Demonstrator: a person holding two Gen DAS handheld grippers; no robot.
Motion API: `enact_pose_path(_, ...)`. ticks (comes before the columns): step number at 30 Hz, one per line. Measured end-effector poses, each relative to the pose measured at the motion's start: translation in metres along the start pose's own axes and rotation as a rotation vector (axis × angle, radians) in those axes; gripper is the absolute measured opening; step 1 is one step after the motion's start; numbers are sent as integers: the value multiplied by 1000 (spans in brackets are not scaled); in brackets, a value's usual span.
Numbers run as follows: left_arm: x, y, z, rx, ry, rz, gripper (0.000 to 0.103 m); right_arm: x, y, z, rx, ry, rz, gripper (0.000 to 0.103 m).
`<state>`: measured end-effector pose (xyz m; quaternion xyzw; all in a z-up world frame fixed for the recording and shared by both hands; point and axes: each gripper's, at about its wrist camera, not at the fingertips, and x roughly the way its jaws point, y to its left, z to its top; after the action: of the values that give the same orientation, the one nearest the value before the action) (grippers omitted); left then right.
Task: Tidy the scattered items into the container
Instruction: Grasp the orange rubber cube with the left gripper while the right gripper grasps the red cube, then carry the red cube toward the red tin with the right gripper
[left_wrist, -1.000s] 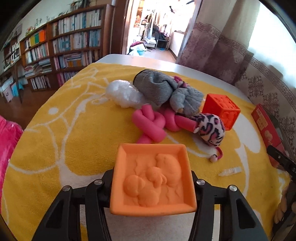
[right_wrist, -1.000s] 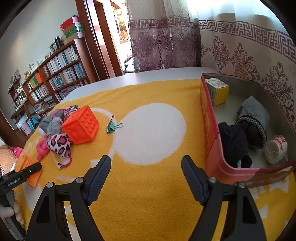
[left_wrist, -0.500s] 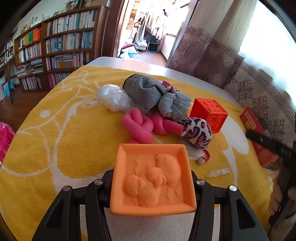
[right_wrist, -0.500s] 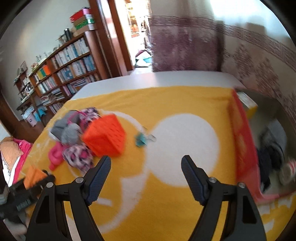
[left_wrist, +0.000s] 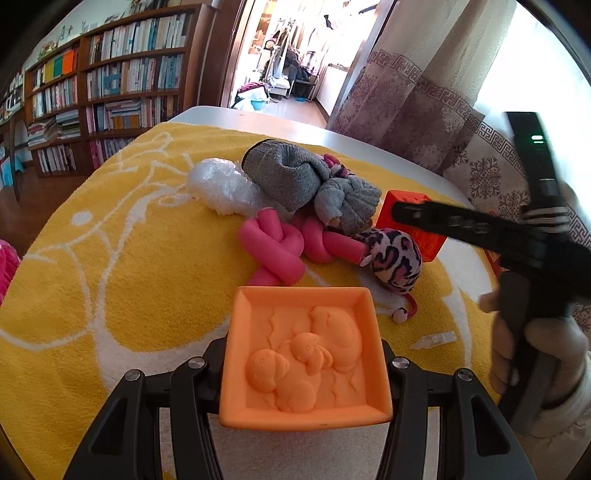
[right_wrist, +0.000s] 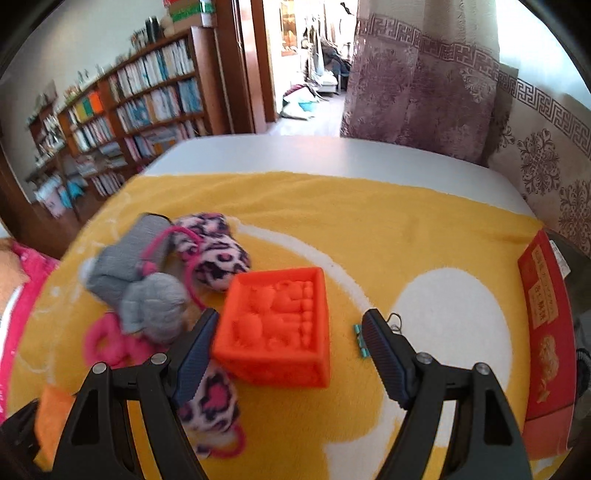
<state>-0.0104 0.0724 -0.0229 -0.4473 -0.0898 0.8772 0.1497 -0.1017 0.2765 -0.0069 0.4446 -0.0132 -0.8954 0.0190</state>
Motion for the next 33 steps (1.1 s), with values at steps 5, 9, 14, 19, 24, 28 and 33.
enact_pose_path(5,0,-1,1,1,4,-2,55,15,-6,-6,19,37,33,57)
enact_pose_path(9,0,-2,2,2,5,-2,55,10,-11,-9,28,30,28,56)
enact_pose_path(14,-2,-4,2,0,6,-4,55,-6,-17,-19,56,18,66,56)
enact_pose_path(19,0,-3,0,1,4,2,56,-34,-23,-23,71,-35,100,56)
enact_pose_path(24,1,-7,-2,12,4,24,56,-61,-36,-31,92,-95,96,56)
enact_pose_path(28,-1,-13,-2,21,7,22,56,-74,-54,-42,132,-119,87,56)
enact_pose_path(33,-3,-30,-2,48,18,8,56,-96,-86,-53,196,-174,55,56)
